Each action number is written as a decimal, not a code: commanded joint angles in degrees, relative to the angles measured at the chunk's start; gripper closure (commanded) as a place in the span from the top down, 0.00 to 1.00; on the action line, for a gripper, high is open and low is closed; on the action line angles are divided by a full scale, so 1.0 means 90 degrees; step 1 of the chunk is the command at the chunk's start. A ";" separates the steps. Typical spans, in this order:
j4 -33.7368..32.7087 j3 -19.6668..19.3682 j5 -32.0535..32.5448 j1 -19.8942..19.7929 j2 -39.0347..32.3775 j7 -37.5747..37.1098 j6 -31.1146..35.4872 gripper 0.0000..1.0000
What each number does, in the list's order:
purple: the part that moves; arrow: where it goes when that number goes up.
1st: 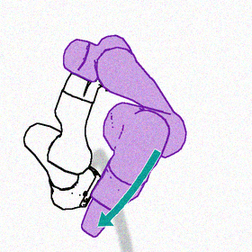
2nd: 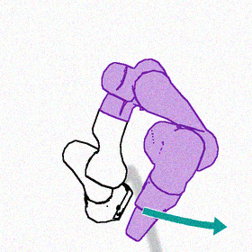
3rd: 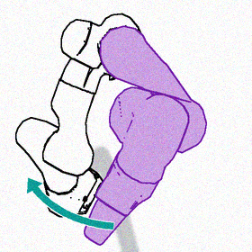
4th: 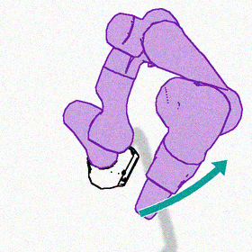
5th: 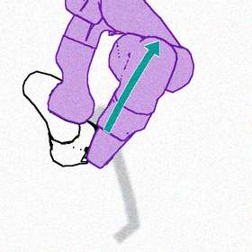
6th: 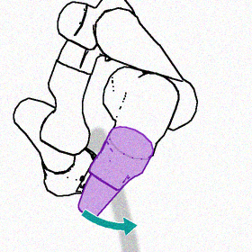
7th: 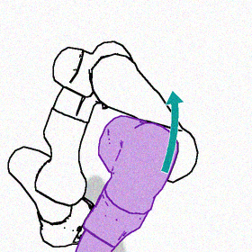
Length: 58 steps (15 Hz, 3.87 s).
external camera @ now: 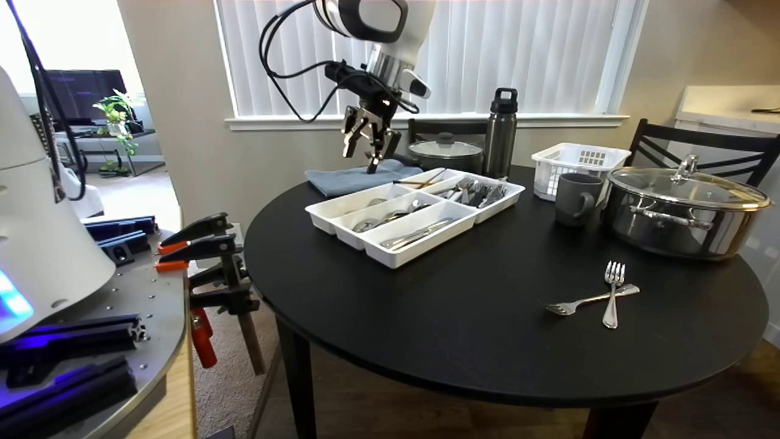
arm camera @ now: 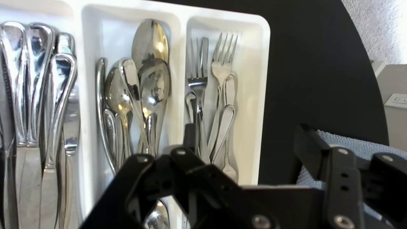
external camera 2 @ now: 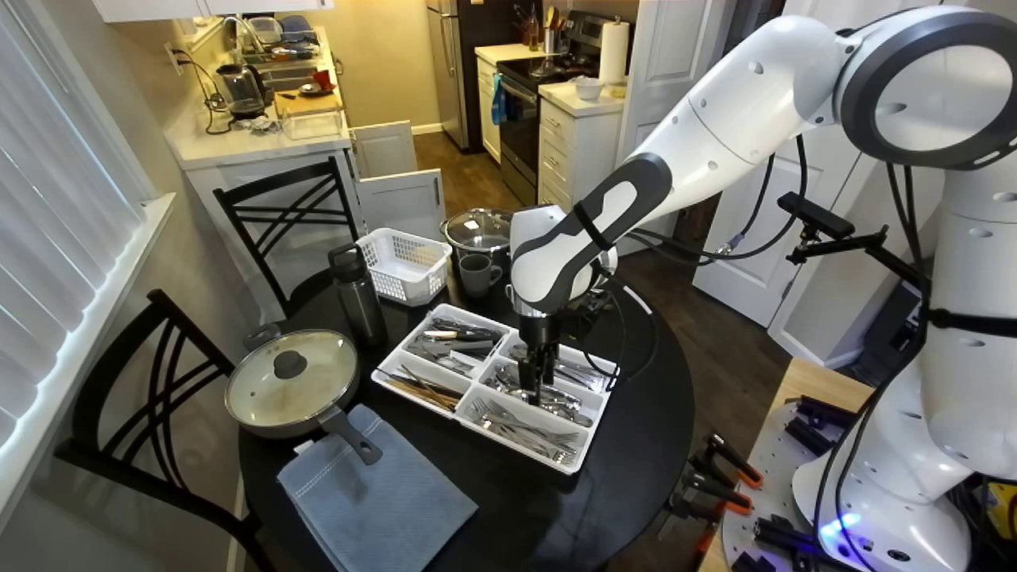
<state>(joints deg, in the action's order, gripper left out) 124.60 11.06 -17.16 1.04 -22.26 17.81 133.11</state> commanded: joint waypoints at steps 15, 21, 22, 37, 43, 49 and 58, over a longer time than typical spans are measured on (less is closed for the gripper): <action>-0.0971 -0.1146 0.1267 -0.1958 -0.1392 0.0747 0.3654 1.00; -0.1778 -0.1163 0.1291 -0.2616 -0.2448 0.0530 0.3486 1.00; -0.1902 -0.1165 0.1297 -0.2666 -0.2577 0.0497 0.3474 1.00; -0.2788 -0.1345 0.1264 -0.2668 -0.3448 -0.0288 0.3353 0.47; -0.2797 -0.1173 0.1153 -0.2757 -0.3398 -0.0404 0.3211 0.08; -0.2606 -0.0566 0.0997 -0.2800 -0.3105 -0.0277 0.2917 0.01; -0.2265 0.0129 0.1021 -0.2541 -0.2666 -0.0162 0.3322 0.01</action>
<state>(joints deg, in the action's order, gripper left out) 100.28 11.81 -7.37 -21.79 -50.23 14.94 161.25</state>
